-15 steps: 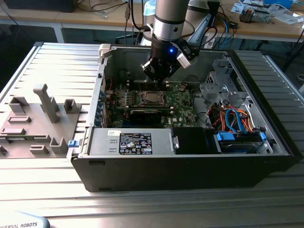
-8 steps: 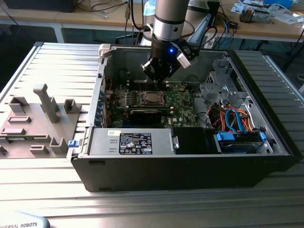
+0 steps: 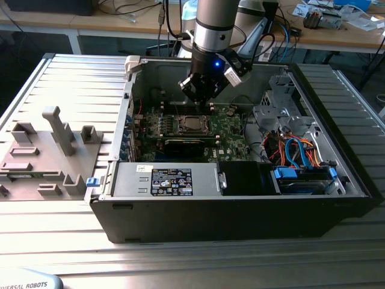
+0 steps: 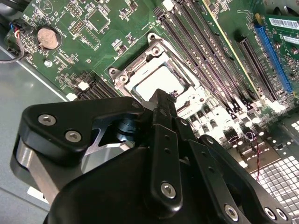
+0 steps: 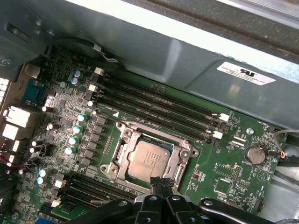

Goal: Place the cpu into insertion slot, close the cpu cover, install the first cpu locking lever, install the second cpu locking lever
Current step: 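Install the first cpu locking lever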

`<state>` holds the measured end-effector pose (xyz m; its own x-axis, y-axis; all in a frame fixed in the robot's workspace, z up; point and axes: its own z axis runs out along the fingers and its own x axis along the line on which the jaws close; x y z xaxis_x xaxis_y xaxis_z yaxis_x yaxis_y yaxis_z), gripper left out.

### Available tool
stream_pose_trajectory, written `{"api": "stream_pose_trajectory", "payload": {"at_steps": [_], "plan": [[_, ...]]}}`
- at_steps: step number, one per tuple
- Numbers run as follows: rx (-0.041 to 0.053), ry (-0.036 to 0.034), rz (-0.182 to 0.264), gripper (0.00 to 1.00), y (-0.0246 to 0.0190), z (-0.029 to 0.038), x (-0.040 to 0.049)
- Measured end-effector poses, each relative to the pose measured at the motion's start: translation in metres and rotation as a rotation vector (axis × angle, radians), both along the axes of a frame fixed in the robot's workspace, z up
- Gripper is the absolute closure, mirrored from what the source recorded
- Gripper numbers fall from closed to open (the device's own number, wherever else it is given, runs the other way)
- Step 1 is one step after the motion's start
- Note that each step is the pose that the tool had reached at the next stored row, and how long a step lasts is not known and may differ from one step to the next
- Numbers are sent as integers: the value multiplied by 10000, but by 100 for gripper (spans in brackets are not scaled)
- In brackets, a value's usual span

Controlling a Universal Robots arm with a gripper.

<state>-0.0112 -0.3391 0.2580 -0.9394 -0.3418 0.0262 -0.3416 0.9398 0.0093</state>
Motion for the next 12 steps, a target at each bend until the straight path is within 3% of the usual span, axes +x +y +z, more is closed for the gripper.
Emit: {"api": "stream_pose_trajectory", "payload": {"at_steps": [12], "plan": [[0, 0, 83, 89, 0, 0, 0]]}}
